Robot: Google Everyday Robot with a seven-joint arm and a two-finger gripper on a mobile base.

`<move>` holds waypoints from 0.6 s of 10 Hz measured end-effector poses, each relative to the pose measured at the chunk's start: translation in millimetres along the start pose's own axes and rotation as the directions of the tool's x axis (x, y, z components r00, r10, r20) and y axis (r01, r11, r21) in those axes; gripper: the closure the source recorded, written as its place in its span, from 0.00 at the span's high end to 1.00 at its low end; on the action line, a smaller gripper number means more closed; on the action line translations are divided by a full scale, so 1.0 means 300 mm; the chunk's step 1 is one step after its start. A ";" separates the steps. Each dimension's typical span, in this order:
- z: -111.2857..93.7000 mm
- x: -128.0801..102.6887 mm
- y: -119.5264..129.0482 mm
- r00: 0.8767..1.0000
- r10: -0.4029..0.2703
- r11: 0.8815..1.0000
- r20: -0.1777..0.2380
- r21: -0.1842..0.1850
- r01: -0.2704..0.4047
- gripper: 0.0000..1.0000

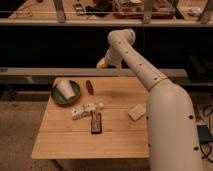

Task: Push the eraser across the table

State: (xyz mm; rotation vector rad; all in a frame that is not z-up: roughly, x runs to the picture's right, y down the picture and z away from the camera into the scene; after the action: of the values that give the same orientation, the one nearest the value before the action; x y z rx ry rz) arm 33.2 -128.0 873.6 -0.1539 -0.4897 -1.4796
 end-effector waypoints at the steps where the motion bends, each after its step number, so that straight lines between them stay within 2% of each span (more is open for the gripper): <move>1: 0.000 0.000 0.001 1.000 0.000 1.000 0.000 0.000 0.000 0.80; 6: -0.001 0.000 0.006 1.000 0.002 1.000 0.000 -0.001 -0.002 0.80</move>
State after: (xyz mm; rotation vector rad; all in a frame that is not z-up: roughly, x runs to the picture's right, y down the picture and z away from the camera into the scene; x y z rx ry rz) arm 34.9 -128.0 873.6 -0.1546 -0.4885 -1.4779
